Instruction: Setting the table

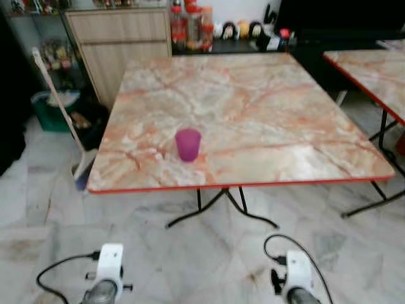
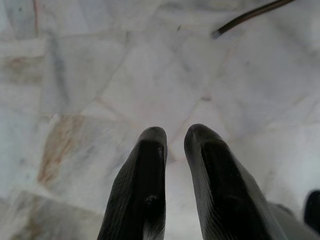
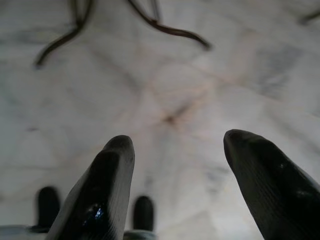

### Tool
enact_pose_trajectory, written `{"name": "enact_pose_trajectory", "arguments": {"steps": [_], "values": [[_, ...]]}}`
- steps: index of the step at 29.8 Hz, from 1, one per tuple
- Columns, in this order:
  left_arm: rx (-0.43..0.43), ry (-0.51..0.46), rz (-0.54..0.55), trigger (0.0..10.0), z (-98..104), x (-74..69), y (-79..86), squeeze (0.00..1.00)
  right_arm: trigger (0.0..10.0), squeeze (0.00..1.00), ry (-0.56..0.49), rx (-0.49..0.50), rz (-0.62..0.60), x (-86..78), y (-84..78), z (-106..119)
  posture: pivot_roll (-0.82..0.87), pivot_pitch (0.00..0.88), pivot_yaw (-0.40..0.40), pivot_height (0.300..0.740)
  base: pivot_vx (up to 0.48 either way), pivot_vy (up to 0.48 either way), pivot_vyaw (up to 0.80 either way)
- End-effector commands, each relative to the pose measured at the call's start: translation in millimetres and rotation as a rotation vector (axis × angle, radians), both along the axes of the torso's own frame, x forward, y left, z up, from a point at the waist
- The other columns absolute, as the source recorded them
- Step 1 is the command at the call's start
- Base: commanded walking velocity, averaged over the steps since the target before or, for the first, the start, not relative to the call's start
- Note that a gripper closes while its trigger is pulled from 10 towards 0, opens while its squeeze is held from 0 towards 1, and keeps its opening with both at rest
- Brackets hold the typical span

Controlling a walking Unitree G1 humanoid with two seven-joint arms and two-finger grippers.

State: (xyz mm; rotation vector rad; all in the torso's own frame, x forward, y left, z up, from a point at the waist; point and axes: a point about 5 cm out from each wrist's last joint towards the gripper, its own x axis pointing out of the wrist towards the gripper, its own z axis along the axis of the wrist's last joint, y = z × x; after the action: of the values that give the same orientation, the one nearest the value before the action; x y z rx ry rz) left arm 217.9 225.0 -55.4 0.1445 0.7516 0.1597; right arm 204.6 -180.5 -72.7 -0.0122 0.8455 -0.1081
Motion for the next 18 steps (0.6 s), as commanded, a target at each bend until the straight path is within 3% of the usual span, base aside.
{"name": "enact_pose_trajectory", "arguments": {"steps": [1, 12, 18], "values": [[-0.009, -0.001, 0.002, 10.0, 0.3, 1.6, -2.3, 0.0, 10.0, 0.0, 0.003, -0.015, -0.01, -1.7, -7.4, 0.0, 0.05, 0.1, -0.007, 0.74, 0.311, 0.0, 0.0], [-0.004, -0.001, 0.005, 10.0, 0.4, 1.2, -1.1, 0.0, 10.0, 0.0, 0.008, -0.011, -0.011, -3.5, -5.9, -1.2, 0.05, 0.102, -0.004, 0.74, 0.304, 0.0, 0.0], [0.011, -0.004, 0.013, 10.0, 0.3, -1.0, 2.5, 0.0, 10.0, 0.0, 0.006, -0.005, -0.011, -3.6, -4.8, -1.3, 0.05, 0.106, -0.005, 0.74, 0.0, 0.0, 0.0]]}}
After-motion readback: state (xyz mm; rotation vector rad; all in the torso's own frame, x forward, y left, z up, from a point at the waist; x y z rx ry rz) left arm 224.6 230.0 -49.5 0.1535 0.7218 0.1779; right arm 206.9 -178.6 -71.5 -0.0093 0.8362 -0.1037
